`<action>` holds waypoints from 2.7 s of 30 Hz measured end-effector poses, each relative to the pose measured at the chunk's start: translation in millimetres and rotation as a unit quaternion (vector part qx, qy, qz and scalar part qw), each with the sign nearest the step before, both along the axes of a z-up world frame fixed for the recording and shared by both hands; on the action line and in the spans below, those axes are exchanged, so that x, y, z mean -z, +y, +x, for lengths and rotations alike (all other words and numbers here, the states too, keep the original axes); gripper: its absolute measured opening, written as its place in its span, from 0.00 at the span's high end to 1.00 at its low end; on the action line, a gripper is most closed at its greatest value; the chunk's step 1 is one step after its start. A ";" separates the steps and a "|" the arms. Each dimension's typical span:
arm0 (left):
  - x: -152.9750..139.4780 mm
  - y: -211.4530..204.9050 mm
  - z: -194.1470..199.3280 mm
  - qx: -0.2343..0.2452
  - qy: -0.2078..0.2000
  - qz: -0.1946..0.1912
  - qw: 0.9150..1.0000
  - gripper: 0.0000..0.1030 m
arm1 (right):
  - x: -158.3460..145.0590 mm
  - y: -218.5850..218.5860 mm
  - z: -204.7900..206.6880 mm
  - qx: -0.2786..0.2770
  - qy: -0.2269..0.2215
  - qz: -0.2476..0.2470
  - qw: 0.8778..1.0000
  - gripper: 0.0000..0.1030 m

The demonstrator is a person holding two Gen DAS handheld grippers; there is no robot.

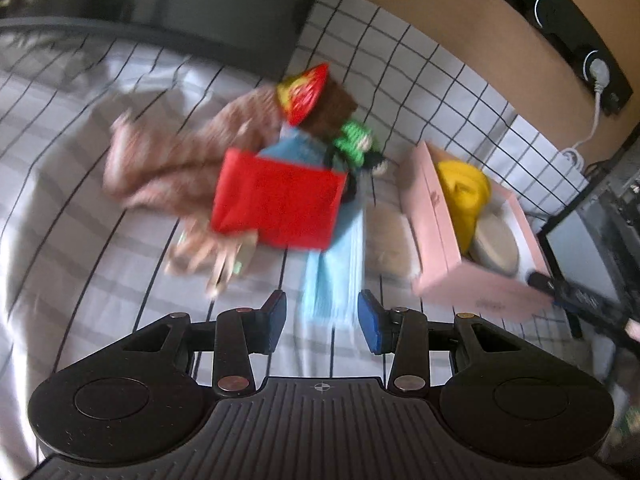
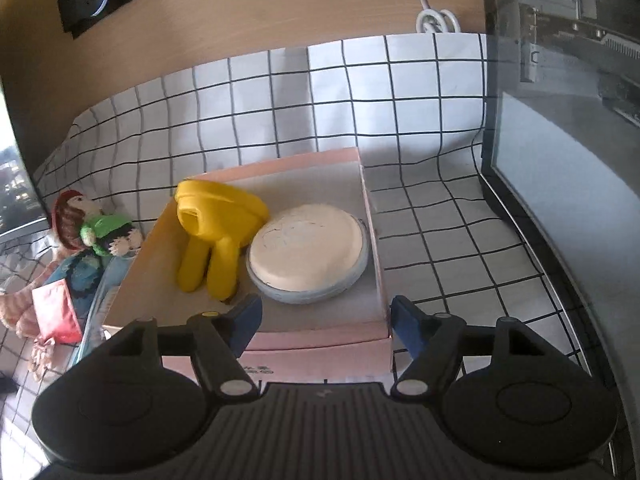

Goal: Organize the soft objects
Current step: 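Move both grippers back from the box toward the pile of items, then grasp the red tea packet with the right gripper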

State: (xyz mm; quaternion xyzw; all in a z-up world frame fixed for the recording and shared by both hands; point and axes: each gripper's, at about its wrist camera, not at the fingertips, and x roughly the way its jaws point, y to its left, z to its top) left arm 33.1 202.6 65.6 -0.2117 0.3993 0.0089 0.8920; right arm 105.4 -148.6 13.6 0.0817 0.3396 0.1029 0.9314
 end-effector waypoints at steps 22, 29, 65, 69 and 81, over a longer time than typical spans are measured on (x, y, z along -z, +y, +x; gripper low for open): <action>31.9 -40.2 109.0 0.093 0.012 0.093 0.991 0.83 | -24.3 13.7 -147.7 -0.052 -0.081 -0.156 0.983 0.30; 35.9 -12.5 34.6 0.117 0.014 0.104 0.988 0.90 | -25.6 29.1 -147.2 -0.080 -0.087 -0.154 0.981 0.30; 36.8 83.4 -128.0 -0.009 0.011 -0.117 0.993 0.86 | 8.6 277.3 9.5 -0.462 0.134 -0.063 0.875 0.29; 43.7 85.5 -109.5 -0.023 0.019 -0.116 0.993 0.86 | -9.8 251.4 -41.5 -0.489 0.093 -0.064 0.865 0.28; 40.3 95.2 -87.2 -0.060 0.036 -0.093 0.993 0.86 | 14.6 249.7 -89.0 -0.629 -0.095 -0.277 0.720 0.24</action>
